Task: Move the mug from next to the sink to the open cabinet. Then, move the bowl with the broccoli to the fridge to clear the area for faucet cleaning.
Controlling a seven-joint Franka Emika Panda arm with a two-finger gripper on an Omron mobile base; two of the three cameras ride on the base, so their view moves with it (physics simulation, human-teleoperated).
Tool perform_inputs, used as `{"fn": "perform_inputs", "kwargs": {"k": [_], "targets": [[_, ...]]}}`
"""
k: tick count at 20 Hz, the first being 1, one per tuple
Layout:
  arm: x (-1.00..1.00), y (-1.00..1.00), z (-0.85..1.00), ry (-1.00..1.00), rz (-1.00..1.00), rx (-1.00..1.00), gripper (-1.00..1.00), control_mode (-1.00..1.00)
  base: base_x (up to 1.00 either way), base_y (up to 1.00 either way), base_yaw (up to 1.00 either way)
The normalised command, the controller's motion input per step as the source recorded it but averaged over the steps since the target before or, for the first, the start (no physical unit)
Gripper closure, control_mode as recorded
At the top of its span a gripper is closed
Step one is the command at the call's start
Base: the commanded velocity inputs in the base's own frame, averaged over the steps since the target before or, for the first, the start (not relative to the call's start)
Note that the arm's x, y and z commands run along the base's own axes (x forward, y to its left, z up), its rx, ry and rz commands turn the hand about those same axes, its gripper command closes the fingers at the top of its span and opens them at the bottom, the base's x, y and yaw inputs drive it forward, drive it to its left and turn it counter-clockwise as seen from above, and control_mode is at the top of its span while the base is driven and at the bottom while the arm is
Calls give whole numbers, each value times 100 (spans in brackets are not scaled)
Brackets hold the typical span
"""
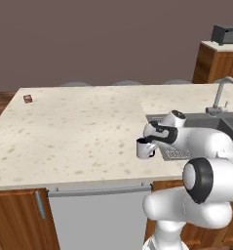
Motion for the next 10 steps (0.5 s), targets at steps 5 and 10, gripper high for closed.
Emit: {"fn": "perform_inputs", "kwargs": {"k": [5,10], "targets": [[-54,0,60,-15,-4,0,100,-100,0,0,0],[-53,0,60,-5,-22,1,100,-100,0,0,0]]}}
